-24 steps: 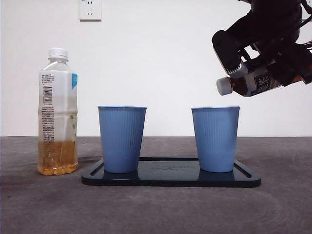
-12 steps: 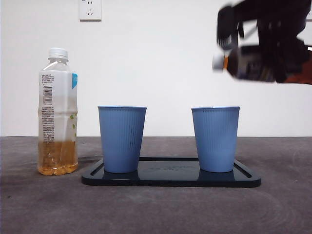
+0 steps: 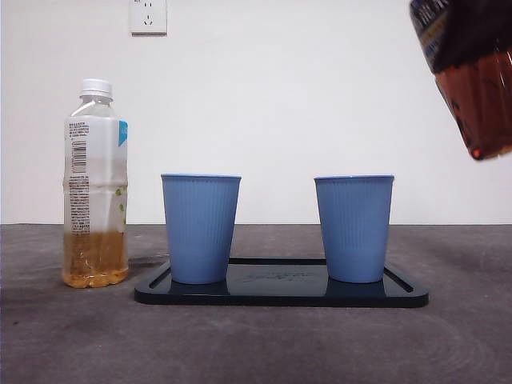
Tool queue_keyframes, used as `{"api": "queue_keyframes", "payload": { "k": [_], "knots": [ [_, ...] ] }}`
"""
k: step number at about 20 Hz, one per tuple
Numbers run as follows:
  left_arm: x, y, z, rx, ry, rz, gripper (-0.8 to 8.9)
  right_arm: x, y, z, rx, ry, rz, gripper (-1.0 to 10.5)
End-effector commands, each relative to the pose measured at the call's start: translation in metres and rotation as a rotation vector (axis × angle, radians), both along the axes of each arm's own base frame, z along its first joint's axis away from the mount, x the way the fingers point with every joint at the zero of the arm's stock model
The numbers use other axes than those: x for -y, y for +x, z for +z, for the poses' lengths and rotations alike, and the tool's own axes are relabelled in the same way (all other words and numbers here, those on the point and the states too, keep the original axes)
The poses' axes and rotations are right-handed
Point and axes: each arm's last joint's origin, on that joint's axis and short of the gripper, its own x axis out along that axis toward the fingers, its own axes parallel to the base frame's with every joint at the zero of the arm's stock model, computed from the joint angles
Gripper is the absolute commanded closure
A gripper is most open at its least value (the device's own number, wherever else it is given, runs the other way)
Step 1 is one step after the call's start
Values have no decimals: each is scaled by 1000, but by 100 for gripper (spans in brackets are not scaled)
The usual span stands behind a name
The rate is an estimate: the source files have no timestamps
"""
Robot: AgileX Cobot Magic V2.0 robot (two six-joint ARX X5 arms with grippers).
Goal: Pour the drink into the cup
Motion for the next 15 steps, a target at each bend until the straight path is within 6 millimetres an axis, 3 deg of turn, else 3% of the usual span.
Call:
{"api": "queue_keyframes", "payload": {
  "k": [1, 8, 11, 15],
  "knots": [
    [0, 0, 6, 29, 3, -9, 404, 5, 1, -6, 89, 117, -42, 932],
    [0, 0, 6, 28, 3, -9, 398, 13, 9, -61, 187, 235, -63, 908],
    [0, 0, 6, 28, 3, -9, 398, 12, 17, -75, 179, 234, -65, 824],
    [0, 0, 5, 24, 3, -9, 398, 8, 35, -88, 191, 237, -67, 809]
  ]
}}
